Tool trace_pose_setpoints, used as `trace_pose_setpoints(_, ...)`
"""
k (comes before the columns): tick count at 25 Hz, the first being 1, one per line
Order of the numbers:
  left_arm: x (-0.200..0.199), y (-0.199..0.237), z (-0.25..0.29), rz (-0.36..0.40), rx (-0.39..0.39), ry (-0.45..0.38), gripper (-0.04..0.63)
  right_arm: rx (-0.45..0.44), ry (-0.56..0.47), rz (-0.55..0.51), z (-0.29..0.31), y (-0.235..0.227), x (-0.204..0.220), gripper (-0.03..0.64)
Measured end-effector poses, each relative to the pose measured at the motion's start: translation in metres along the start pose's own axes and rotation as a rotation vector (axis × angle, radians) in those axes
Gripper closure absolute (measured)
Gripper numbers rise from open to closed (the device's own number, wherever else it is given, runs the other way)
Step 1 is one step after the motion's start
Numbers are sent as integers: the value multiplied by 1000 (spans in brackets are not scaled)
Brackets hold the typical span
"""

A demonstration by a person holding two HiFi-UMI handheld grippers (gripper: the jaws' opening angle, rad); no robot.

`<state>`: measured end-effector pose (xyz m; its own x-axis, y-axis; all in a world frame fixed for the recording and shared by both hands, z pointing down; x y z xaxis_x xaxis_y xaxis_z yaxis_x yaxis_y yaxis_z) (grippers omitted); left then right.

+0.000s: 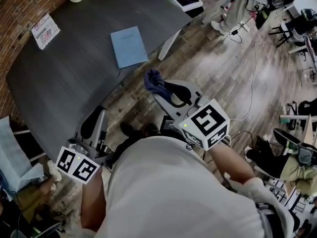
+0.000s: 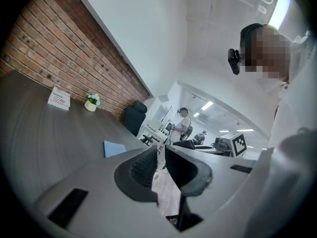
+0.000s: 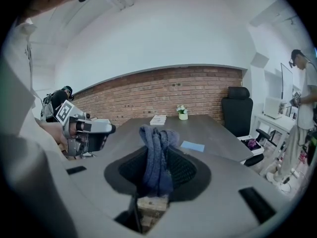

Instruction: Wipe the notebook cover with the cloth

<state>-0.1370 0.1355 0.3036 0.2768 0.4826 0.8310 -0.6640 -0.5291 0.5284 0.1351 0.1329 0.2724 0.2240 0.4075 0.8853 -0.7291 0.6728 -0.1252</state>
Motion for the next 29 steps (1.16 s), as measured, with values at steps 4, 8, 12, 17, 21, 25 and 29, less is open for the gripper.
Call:
trace_pose_setpoints(4, 12, -26, 1, 2, -3, -3, 541, -20, -22, 7, -21, -2, 9, 495)
trace_pose_setpoints(8, 24, -44, -1, -4, -13, -6, 541, -33, -42, 6, -35, -3, 17, 497)
trace_pose_setpoints(12, 37, -58, -6, -2, -28, -10, 541, -30, -74, 1, -48, -3, 24, 499)
trace_pose_setpoints(17, 51, -83, -9, 6, -49, -3, 541, -32, -103, 15, -72, -8, 34, 500)
trace_pose_setpoints(21, 59, -94, -10, 21, -51, 10, 541, -28, -129, 47, -83, -12, 44, 500)
trace_pose_setpoints(25, 68, -105, -8, 33, -56, 32, 541, -26, -139, 69, -94, -15, 58, 500)
trace_pose_setpoints(29, 72, -111, -9, 44, -58, 51, 541, -25, -145, 99, -96, -17, 70, 500)
Point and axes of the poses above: the fingertips, and each gripper's own axes: z forward along the fingers, y to its left, x out of its underside, the point moved 9 cm from there along -z, backward along the fingers, and after that the axes turned 7 degrees about -x, right-handed, at the moved point
